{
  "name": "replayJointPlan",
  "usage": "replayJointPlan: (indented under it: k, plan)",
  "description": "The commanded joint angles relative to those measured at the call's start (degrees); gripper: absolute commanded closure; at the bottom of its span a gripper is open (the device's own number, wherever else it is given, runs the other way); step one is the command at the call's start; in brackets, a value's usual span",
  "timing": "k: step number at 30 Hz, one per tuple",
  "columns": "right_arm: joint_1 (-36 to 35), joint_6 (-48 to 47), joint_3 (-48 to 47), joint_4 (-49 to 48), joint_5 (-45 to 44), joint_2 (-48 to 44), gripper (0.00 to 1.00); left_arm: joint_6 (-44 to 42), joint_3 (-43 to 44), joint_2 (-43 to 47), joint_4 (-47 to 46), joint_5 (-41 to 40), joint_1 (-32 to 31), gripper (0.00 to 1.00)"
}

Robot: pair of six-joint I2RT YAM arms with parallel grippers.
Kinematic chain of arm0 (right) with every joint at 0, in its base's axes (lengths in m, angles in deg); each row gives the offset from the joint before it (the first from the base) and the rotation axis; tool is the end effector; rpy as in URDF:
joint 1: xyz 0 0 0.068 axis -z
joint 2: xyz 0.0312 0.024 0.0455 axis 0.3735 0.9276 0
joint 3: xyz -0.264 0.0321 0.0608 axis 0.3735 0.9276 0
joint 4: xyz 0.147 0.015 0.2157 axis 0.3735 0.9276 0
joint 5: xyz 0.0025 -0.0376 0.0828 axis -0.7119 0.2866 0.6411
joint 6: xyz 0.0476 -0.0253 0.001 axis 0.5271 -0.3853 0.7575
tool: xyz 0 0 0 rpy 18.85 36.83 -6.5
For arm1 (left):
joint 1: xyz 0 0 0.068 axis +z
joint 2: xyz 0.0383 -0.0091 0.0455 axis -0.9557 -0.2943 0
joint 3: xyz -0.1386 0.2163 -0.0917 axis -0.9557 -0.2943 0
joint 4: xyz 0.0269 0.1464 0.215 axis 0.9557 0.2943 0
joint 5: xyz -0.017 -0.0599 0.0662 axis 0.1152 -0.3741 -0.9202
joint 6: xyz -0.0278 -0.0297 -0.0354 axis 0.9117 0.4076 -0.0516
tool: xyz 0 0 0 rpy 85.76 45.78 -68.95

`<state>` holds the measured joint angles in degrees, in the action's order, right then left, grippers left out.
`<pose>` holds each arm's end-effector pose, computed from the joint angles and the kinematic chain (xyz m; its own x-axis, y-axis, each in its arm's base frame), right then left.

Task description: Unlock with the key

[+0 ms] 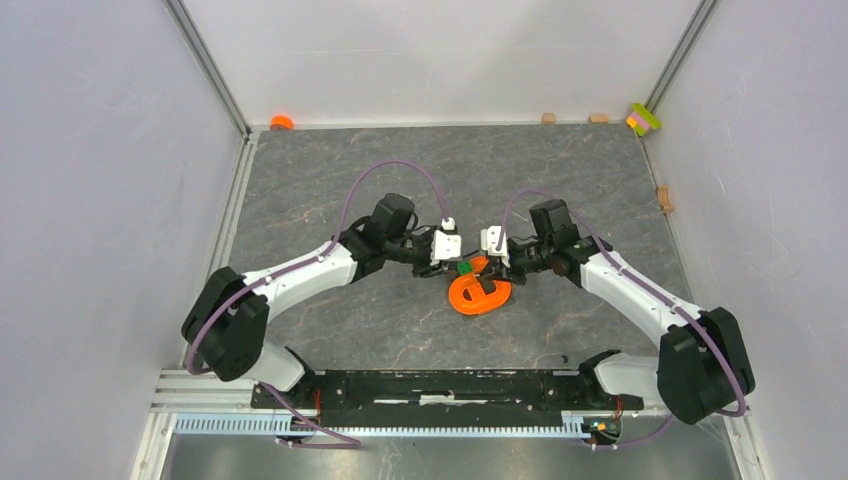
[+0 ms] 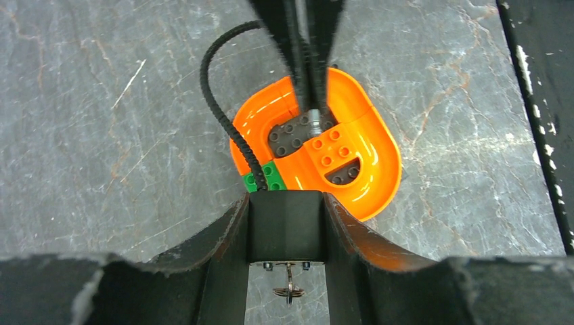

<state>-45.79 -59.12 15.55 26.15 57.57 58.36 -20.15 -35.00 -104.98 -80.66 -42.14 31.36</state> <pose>0.2118 0.1227 0.2235 0.0350 -0.5132 -0.8576 -0.9954 0.0586 -0.0757 0.2216 -0.2269 0.2366 0.2607 0.4433 -0.8576 0.9649 -0.0904 0.2466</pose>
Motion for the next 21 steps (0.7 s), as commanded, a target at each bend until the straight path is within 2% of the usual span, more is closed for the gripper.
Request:
replayJointPlan:
  k: [1, 8, 12, 21]
  plan:
    - [0.4, -9.4, -5.2, 4.4, 1.6, 0.7, 1.0, 3.7, 0.5, 1.9, -3.8, -0.6, 1.3, 0.98]
    - [1.3, -15.0, -10.3, 8.1, -14.7, 5.3, 0.98, 2.3, 4.1, -1.9, 0.4, -6.5, 7.0, 0.98]
    - [2.5, -19.1, -11.6, 9.2, -20.2, 8.0, 0.95, 0.1, 7.2, -6.0, 3.1, -8.6, 9.5, 0.97]
    - [8.9, -26.7, -12.2, 9.8, -28.8, 15.1, 0.9, -2.3, 19.2, -20.5, 9.3, -15.7, 9.6, 0.9]
